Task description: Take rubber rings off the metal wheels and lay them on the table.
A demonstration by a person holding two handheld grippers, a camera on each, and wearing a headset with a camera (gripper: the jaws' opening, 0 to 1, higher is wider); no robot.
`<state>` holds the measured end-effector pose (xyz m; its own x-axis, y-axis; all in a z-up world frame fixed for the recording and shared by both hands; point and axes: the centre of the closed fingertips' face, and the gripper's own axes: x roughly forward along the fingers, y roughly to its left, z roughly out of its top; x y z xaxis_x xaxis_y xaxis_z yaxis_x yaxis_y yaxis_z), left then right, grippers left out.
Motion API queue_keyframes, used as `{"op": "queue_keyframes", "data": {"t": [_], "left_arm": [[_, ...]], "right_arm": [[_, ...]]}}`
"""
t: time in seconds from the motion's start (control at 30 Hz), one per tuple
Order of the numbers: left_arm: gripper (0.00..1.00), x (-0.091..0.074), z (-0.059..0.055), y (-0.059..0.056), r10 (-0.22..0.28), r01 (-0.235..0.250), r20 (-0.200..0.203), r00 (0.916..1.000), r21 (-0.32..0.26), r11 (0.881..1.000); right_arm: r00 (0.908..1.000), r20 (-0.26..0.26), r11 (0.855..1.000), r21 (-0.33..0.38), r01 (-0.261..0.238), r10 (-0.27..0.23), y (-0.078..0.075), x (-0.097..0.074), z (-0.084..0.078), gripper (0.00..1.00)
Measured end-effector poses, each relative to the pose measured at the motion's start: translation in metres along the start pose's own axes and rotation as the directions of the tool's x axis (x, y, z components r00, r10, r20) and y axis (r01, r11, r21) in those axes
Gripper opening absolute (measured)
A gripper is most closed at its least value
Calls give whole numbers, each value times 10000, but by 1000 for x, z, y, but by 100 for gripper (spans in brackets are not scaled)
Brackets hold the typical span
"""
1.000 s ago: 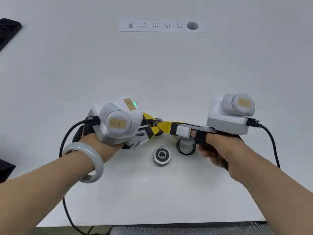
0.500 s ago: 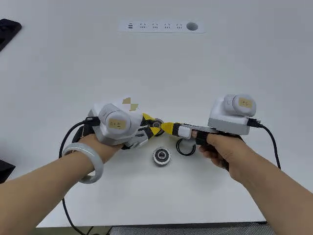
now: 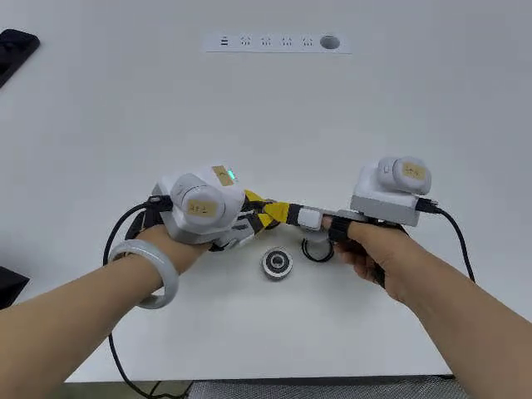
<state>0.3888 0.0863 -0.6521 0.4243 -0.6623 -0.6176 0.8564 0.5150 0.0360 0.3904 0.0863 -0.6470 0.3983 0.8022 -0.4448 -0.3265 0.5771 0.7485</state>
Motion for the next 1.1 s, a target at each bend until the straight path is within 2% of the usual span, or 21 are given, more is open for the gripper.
{"op": "queue_keyframes", "data": {"t": [0.23, 0.43, 0.7, 0.93, 1.1], "left_arm": [[13, 0, 0, 1, 1, -1, 6, 10000, 10, 10000], [13, -1, 0, 1, -5, 5, 0, 10000, 18, 10000], [13, -1, 0, 0, -5, 5, 21, 10000, 12, 10000], [13, 0, 1, 0, 6, -6, 21, 10000, 8, 10000], [13, 0, 1, 0, 6, -6, 28, 10000, -1, 10000]], "right_arm": [[10000, -5, 9998, -201, -40, 40, 2, -5, -1, 28], [9999, -117, 9999, -97, -104, 103, 1, -8, -2, 27], [9996, -267, 10000, 90, 22, -20, -5, -10, -4, 15], [9983, -360, 9988, 153, 472, -466, -13, -8, -5, 5], [9979, -464, 9988, 182, 459, -450, -13, -8, -5, 4]]}}
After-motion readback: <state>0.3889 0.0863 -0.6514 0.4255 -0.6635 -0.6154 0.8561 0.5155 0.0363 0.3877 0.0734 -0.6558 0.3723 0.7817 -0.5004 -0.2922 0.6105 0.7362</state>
